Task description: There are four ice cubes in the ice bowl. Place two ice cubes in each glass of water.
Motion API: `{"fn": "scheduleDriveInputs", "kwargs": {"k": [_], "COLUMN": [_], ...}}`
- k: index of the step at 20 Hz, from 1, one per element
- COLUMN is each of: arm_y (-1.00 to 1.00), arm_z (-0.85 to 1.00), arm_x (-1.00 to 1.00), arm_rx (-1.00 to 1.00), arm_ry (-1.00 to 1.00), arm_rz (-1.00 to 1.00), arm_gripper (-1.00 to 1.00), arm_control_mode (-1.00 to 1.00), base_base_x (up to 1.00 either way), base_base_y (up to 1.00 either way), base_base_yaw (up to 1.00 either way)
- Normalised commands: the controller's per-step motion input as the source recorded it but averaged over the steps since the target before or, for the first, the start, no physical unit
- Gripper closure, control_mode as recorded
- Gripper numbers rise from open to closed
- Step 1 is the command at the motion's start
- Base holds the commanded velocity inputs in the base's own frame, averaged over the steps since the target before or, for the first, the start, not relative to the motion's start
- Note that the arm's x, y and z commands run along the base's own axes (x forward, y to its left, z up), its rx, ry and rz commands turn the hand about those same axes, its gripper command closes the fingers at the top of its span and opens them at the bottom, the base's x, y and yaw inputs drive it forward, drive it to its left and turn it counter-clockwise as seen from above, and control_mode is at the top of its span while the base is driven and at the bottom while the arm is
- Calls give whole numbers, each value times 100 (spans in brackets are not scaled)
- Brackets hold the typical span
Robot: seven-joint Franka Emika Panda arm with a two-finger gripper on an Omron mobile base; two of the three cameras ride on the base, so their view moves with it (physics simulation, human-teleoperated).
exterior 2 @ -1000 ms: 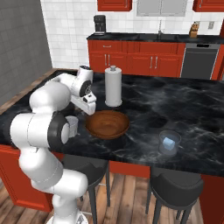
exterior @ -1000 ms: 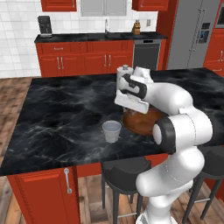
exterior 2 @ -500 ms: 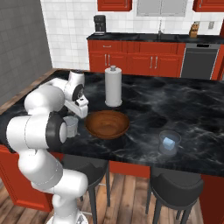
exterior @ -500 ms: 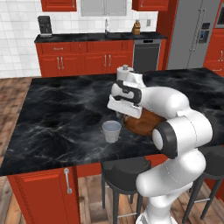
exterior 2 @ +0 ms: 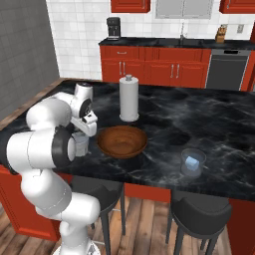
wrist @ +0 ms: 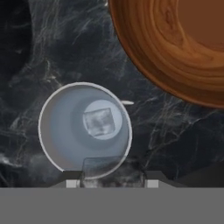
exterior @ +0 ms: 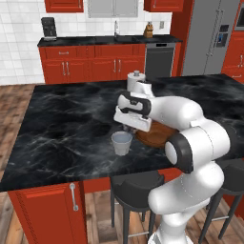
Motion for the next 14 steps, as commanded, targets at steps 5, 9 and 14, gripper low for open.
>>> {"fn": "scheduleDriveInputs", "kwargs": {"k": [5, 9, 14], "arm_y": [15, 6, 1], "arm_z": [0, -16, -29], "arm_x": [-1, 0, 0], "arm_rx": [0, -1, -2], "arm_ry": [0, 0, 0], "arm_rz": [0, 0, 0], "arm_gripper": [100, 100, 100], "arm_control_mode": [-100, -100, -100], "base_base_x": [0, 0, 0], "base_base_y": [0, 0, 0], "base_base_yaw": [0, 0, 0]}}
